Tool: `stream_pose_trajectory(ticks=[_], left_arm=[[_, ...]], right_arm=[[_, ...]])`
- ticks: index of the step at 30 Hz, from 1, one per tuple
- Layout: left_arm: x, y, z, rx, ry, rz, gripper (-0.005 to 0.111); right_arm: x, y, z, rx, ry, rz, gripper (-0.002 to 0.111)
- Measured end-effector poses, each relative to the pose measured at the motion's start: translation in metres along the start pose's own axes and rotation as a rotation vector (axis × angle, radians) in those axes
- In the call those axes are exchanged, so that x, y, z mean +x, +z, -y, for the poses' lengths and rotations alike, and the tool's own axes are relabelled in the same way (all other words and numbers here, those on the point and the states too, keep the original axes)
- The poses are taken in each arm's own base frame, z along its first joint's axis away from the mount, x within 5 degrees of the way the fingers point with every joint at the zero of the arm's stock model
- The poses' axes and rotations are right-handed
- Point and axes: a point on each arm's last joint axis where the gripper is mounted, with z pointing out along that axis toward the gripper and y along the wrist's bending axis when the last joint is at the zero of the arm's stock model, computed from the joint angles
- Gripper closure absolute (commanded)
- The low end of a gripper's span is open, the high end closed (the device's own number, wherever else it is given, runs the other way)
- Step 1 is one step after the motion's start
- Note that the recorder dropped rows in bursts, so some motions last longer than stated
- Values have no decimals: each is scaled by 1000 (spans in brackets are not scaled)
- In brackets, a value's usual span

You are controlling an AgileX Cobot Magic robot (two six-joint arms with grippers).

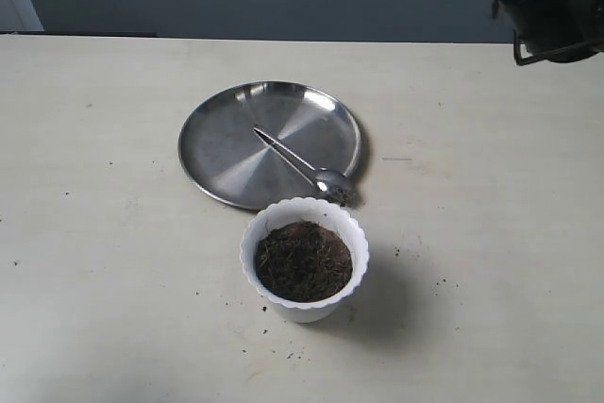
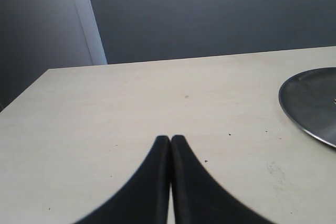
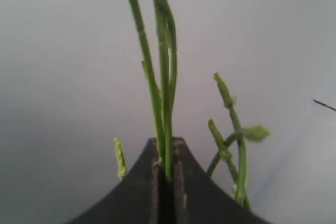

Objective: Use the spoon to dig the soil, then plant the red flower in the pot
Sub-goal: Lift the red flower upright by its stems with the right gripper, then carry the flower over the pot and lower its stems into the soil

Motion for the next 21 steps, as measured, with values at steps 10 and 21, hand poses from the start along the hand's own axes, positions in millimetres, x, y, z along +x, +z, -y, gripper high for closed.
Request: stream_pose_trajectory(ticks=[10, 21], left_arm=[[0, 0, 0, 0, 0, 0, 106], [0, 0, 0, 0, 0, 0, 106]], right_arm=[[40, -32, -15, 49, 77, -13, 108], [64, -123, -40, -313, 407, 190, 108]])
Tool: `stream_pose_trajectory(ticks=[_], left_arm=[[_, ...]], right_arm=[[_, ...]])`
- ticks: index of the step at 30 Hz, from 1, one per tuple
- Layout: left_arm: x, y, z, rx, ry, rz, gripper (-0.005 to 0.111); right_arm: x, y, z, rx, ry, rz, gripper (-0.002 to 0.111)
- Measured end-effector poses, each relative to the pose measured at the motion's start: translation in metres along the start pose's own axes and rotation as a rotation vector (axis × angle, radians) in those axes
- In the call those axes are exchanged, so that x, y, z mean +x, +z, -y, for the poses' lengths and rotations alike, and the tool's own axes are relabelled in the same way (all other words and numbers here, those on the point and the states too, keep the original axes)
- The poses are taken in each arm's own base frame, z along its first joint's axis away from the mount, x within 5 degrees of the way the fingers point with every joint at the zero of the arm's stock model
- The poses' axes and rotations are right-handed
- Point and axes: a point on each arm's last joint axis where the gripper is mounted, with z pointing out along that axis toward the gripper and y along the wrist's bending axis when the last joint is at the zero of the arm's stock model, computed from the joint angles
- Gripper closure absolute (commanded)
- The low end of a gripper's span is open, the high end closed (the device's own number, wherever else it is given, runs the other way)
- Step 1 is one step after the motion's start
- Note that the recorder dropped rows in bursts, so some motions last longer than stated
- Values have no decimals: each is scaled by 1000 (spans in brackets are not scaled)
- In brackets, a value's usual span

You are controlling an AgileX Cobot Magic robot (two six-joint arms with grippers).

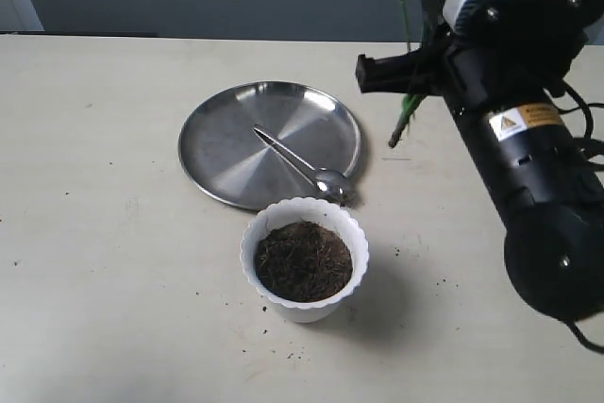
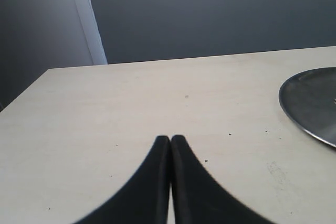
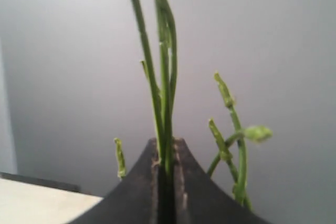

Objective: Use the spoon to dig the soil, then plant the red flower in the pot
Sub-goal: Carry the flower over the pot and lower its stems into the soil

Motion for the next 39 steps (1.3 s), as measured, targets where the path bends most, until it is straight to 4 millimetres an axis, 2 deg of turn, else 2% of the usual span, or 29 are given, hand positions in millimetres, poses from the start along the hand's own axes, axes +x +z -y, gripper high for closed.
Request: stream_pose_trajectory(ticks=[6, 11, 15, 26, 34, 39], left_arm=[[0, 0, 0, 0, 0, 0, 106], [0, 0, 0, 0, 0, 0, 106], [0, 0, 0, 0, 0, 0, 106], [0, 0, 0, 0, 0, 0, 106], [0, 0, 0, 0, 0, 0, 106], [0, 0, 0, 0, 0, 0, 106]], right_arm=[[-8, -25, -16, -276, 188, 32, 108], [-5, -32, -28, -434, 150, 15, 108], [6, -36, -41, -554, 120, -11, 108], [40, -36, -50, -586, 129, -95, 108], [74, -40, -55, -601, 104, -215, 108], [81, -40, -57, -607, 90, -215, 108]])
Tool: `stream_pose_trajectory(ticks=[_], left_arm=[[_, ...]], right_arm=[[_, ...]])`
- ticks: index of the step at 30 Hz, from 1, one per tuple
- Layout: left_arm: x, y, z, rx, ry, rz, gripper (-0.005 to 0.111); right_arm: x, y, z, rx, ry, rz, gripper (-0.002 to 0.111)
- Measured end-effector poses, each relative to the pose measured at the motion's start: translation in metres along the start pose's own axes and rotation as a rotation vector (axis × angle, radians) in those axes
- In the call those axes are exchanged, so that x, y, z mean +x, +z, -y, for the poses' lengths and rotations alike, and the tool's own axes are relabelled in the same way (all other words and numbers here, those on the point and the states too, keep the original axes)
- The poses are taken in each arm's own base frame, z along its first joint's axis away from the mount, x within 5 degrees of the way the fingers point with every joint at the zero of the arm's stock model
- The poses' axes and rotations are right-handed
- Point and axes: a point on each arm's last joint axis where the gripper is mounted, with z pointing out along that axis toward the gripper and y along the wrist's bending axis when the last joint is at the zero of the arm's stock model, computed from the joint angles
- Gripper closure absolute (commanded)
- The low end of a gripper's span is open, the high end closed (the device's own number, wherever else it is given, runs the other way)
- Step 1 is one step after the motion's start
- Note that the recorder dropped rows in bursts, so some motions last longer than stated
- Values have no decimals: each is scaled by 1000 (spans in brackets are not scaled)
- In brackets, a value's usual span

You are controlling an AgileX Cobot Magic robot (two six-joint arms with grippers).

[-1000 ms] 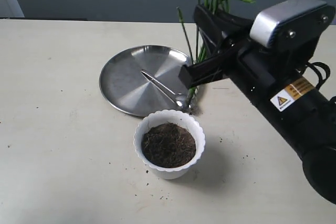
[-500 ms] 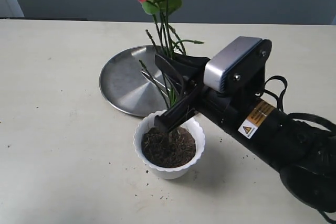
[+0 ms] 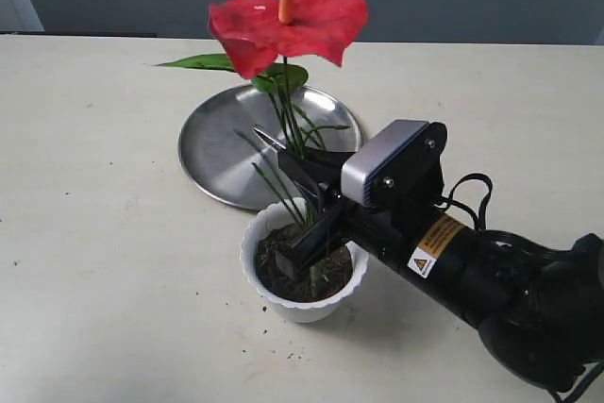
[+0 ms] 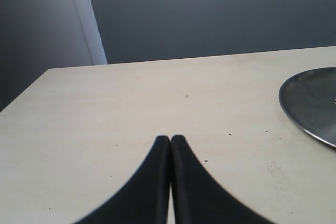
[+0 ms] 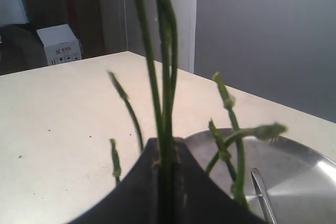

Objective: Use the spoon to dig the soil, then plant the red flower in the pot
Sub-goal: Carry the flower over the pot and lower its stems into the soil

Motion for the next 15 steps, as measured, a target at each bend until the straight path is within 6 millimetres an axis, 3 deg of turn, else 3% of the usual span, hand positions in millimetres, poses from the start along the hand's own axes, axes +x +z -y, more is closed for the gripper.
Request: stream_pose_trajectory(ticks=[15], left_arm=[[0, 0, 0, 0, 0, 0, 106]], right_arm=[[0, 16, -1, -7, -35, 10, 108]])
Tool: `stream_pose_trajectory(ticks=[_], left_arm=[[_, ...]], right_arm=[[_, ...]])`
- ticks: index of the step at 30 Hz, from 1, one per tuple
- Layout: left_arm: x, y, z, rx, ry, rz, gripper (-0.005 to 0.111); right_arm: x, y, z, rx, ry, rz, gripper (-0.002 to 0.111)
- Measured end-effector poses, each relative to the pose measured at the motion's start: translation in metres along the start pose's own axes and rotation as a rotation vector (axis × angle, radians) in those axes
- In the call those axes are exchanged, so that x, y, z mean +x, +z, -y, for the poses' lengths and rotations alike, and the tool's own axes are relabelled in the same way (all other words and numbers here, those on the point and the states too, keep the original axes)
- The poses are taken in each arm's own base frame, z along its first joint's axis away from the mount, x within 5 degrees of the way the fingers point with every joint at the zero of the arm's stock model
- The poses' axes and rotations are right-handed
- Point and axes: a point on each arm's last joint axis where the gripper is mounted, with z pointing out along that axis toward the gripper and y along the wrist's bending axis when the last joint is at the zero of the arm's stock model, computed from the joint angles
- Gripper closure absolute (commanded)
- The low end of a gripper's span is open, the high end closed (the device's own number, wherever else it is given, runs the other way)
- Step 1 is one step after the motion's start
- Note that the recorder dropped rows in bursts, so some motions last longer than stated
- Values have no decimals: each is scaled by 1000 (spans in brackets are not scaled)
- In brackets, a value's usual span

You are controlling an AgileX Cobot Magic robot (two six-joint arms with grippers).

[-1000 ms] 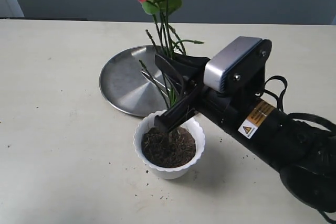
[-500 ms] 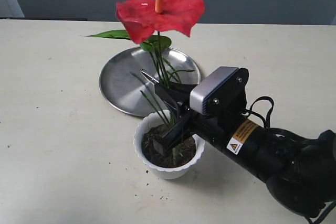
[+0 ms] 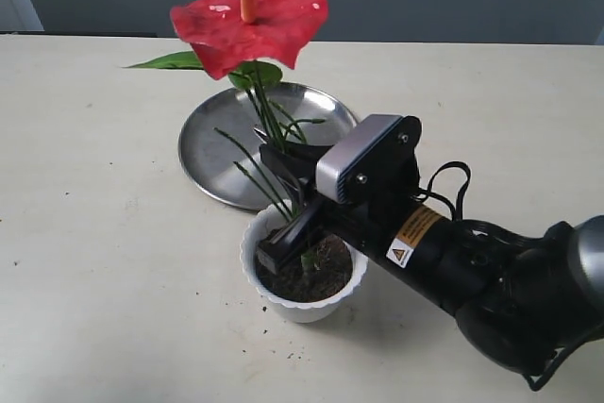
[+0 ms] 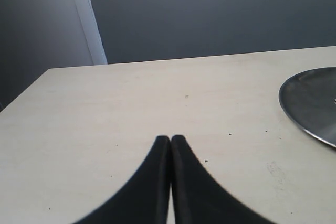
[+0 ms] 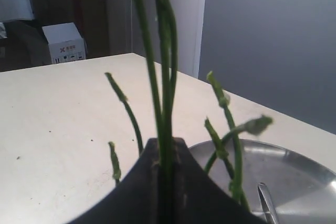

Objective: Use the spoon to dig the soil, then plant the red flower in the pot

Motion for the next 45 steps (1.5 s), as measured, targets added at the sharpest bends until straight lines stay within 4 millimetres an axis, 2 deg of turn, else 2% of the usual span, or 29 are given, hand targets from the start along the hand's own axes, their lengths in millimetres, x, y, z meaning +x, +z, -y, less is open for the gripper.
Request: stream_pose_trajectory(ticks=[9, 20, 27, 33, 45], left_arm=[[0, 0, 0, 0, 0, 0, 106], [0, 0, 0, 0, 0, 0, 106], [0, 0, 0, 0, 0, 0, 106], [0, 0, 0, 0, 0, 0, 106], [0, 0, 0, 0, 0, 0, 106]], right_arm=[[15, 8, 0, 13, 47, -5, 108], [13, 8, -6, -57, 59, 7, 108], [18, -6, -2, -20, 100, -22, 108], [17, -7, -11, -115, 85, -21, 108], [16, -8, -7, -74, 151, -23, 108]])
